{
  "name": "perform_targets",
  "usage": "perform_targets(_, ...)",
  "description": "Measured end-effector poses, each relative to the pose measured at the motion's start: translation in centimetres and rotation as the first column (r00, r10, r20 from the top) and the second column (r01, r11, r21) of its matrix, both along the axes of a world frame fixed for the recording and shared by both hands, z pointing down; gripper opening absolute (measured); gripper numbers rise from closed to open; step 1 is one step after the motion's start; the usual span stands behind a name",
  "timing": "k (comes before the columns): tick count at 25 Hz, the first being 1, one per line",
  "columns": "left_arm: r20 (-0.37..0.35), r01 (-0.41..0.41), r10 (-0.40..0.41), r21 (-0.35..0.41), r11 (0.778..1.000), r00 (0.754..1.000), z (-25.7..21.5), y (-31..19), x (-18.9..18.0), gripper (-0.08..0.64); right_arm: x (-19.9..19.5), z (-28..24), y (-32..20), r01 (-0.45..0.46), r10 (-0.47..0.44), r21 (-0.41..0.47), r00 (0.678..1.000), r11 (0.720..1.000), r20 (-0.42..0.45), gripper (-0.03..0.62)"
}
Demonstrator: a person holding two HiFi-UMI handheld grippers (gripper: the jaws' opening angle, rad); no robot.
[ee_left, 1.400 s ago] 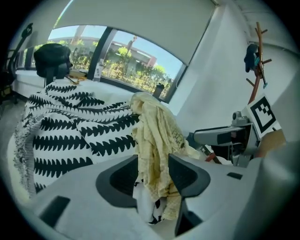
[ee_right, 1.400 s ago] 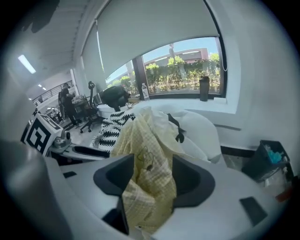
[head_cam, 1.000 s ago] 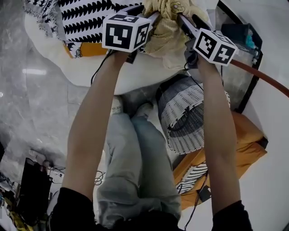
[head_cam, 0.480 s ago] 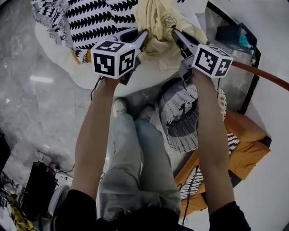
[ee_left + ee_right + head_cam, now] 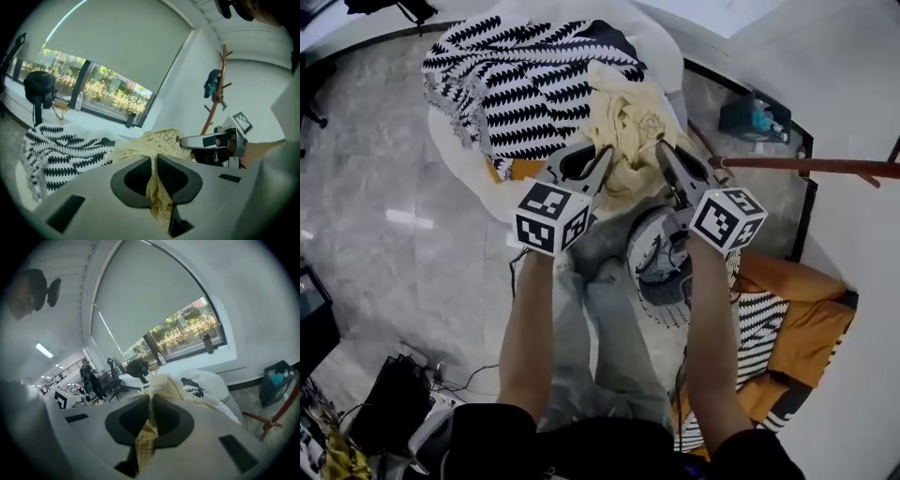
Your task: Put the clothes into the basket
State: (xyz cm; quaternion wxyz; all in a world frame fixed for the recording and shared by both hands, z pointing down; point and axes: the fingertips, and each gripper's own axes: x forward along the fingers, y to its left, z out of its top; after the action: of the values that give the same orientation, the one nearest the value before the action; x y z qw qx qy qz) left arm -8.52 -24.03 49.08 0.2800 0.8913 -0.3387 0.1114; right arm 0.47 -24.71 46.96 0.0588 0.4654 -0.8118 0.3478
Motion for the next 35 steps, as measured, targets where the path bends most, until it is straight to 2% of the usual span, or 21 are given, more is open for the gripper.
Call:
perform_targets(2, 0.02, -0.023, 0.022, 0.047, 0.999, 1.0, -3.9, 1.1, 0.6, 0.038, 0.4, -3.9, 1.2, -0.033, 0.032, 0.035, 0.999, 0.999, 0.021, 0.025)
perform_targets(7, -0.017, -0.034, 0.037, 0.144, 0.989, 0.999, -14.5, 3.2, 2.7, 0.034, 3.0, -14.6, 3.9, -0.101, 0.094, 0.158, 0.994, 0.982, 0.048, 0.025)
perform_targets(11, 0.028, -0.076, 0.072, 0.191, 0.979, 0.997, -21.8, 7.5, 4.4, 0.034, 5.1, -22.4, 8.7, -0.146, 0.139, 0.215, 0.989, 0.966, 0.047, 0.025)
perform_targets(15, 0.058, -0.126, 0.115, 0.273, 0.954, 0.992, -29.4, 9.1, 5.9, 0.034, 6.8, -30.1, 11.3, -0.202, 0.183, 0.329, 0.979, 0.922, 0.089, 0.025)
perform_targets(18, 0.051, -0.154, 0.146, 0.332, 0.93, 0.988, -34.9, 10.4, 7.7, 0.034, 8.1, -35.5, 13.0, -0.221, 0.202, 0.414, 0.975, 0.883, 0.089, 0.025)
perform_targets(22, 0.023, -0.238, 0.249, 0.394, 0.888, 0.968, -40.0, 14.1, 11.6, 0.034, 11.2, -40.6, 17.1, -0.256, 0.255, 0.494, 0.964, 0.831, 0.071, 0.025)
perform_targets(25, 0.005, -0.322, 0.35, 0.406, 0.855, 0.937, -42.1, 17.3, 14.8, 0.034, 13.8, -43.3, 20.5, -0.279, 0.296, 0.538, 0.953, 0.795, 0.057, 0.025)
perform_targets(30, 0.01, -0.488, 0.529, 0.402, 0.775, 0.848, -42.7, 22.5, 21.0, 0.034, 19.5, -44.0, 26.7, -0.363, 0.404, 0.56, 0.913, 0.745, 0.055, 0.025)
perform_targets(32, 0.006, -0.544, 0.584, 0.375, 0.751, 0.811, -41.8, 24.5, 23.3, 0.034, 21.8, -43.0, 29.1, -0.41, 0.441, 0.549, 0.894, 0.728, 0.083, 0.025)
perform_targets(35, 0.006, -0.622, 0.65, 0.294, 0.726, 0.76, -38.5, 28.3, 26.1, 0.034, 24.7, -39.6, 33.6, -0.494, 0.513, 0.491, 0.852, 0.718, 0.107, 0.025)
